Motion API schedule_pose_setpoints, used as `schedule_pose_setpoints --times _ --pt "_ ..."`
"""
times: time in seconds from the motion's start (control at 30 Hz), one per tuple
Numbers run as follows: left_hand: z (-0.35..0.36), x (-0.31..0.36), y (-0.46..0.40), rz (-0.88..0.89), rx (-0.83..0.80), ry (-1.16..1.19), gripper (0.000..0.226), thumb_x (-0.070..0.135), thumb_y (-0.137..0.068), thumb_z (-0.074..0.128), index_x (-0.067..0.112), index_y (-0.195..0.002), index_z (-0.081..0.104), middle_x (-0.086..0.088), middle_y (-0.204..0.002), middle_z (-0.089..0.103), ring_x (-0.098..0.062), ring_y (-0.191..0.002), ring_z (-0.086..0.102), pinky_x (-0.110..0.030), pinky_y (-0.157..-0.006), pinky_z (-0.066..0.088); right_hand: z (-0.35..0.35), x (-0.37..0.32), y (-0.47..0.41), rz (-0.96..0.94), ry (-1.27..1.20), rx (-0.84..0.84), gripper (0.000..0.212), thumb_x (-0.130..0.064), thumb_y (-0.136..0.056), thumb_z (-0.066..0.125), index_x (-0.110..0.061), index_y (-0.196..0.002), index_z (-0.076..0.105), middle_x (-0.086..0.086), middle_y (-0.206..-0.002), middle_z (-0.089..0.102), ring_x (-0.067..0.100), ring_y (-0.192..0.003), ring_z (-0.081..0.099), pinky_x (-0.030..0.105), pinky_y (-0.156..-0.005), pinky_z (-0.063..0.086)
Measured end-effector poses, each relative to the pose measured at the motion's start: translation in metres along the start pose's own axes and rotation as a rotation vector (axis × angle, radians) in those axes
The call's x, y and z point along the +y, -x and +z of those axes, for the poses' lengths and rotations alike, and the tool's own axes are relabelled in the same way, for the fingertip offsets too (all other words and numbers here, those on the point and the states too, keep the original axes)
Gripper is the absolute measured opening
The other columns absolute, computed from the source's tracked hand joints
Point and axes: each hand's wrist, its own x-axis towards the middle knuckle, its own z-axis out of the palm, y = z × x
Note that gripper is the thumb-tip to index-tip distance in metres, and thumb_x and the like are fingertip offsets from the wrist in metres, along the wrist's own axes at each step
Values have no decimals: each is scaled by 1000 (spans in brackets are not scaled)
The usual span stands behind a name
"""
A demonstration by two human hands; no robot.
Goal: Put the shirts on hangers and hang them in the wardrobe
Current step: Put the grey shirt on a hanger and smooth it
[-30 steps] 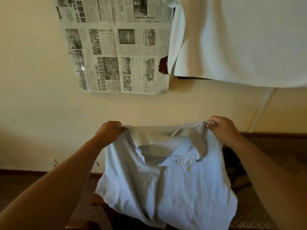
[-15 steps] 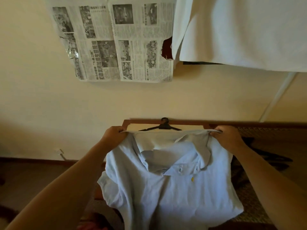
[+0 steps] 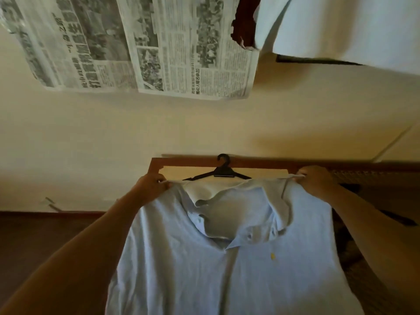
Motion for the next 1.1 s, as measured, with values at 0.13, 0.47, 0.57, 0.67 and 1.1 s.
schedule_pose_setpoints --times 0.13,0.47,0.57,0.67,1.1 --pt "12 -12 -50 14 -37 67 11 14 -90 62 6 -87 70 -12 -130 57 -25 -131 44 -26 -93 34 27 0 -41 47 85 -53 35 -17 -95 56 -18 -61 50 3 -66 52 23 -69 51 29 -62 37" --pt "31 -35 -116 -81 42 -24 17 19 -92 59 7 -100 68 -15 -120 63 -31 -111 56 -28 -87 38 76 -2 -105 60 86 -93 43 -21 -96 56 -18 -56 38 -2 -58 37 23 -64 42 29 -54 27" --pt "38 -39 -123 -98 62 -65 21 26 -94 56 10 -100 67 -15 -121 63 -33 -110 57 -33 -88 42 86 0 -120 55 56 -87 39 -19 -96 55 -15 -58 46 4 -62 45 28 -68 50 29 -61 33" --pt "46 -40 -125 -116 7 -110 25 28 -97 53 8 -103 66 -17 -117 63 -34 -107 57 -34 -85 41 98 1 -125 87 40 -101 23 -16 -95 55 -1 -82 65 20 -85 62 36 -84 59 30 -67 38" --pt "100 24 -65 -9 223 -271 48 49 -92 52 20 -129 51 -9 -138 43 -26 -127 37 -40 -104 33 122 -31 -129 -62 147 -182 26 -16 -94 50 -2 -112 62 19 -120 54 38 -117 50 41 -92 45"
